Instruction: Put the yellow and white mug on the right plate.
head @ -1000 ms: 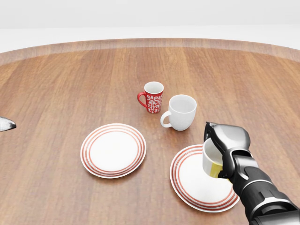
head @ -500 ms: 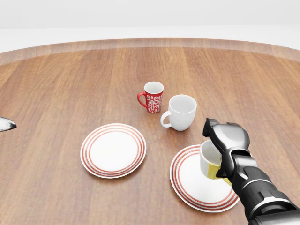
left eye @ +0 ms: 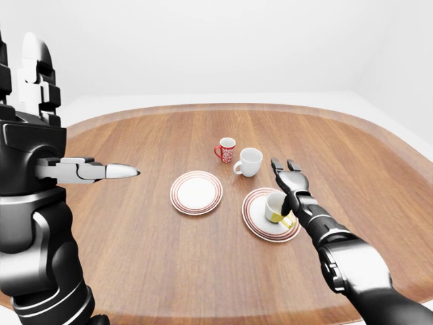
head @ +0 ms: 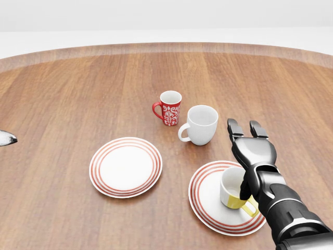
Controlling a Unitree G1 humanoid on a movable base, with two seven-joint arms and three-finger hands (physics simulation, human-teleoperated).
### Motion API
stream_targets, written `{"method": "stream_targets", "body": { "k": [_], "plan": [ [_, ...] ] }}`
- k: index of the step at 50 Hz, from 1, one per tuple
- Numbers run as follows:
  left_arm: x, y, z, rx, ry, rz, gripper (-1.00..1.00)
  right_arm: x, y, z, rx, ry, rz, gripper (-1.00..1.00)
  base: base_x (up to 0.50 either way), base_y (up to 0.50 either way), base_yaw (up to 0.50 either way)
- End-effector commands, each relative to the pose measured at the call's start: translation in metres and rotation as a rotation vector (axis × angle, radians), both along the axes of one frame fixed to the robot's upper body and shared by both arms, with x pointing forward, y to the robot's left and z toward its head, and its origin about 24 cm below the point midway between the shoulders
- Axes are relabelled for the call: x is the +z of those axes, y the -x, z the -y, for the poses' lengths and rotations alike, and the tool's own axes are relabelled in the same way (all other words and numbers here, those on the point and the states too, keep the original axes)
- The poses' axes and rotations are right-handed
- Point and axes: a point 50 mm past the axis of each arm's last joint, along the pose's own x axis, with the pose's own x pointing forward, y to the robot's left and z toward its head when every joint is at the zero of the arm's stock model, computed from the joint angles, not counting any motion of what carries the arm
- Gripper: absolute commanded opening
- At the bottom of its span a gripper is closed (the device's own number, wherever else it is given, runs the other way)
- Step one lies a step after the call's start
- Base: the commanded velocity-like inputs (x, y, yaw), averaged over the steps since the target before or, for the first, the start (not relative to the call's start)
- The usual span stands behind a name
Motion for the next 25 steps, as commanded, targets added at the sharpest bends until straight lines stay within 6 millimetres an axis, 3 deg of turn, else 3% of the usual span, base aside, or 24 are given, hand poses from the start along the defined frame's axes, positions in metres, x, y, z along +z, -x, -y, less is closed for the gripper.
{"method": "stream_targets", "body": {
  "k": [1, 25],
  "plan": [
    [-0.001, -0.001, 0.0, 0.001, 0.0, -0.004, 1.0, -0.002, 0.001, 0.0, 0.001, 0.001, -0.002, 1.0, 0.0, 0.0, 0.0],
    [-0.004, -0.002, 0.002, 0.002, -0.008, -0.019, 1.0, -0.002, 0.003, 0.011, -0.071, -0.097, -0.052, 1.0, 0.0, 0.0, 0.0]
  ]
}}
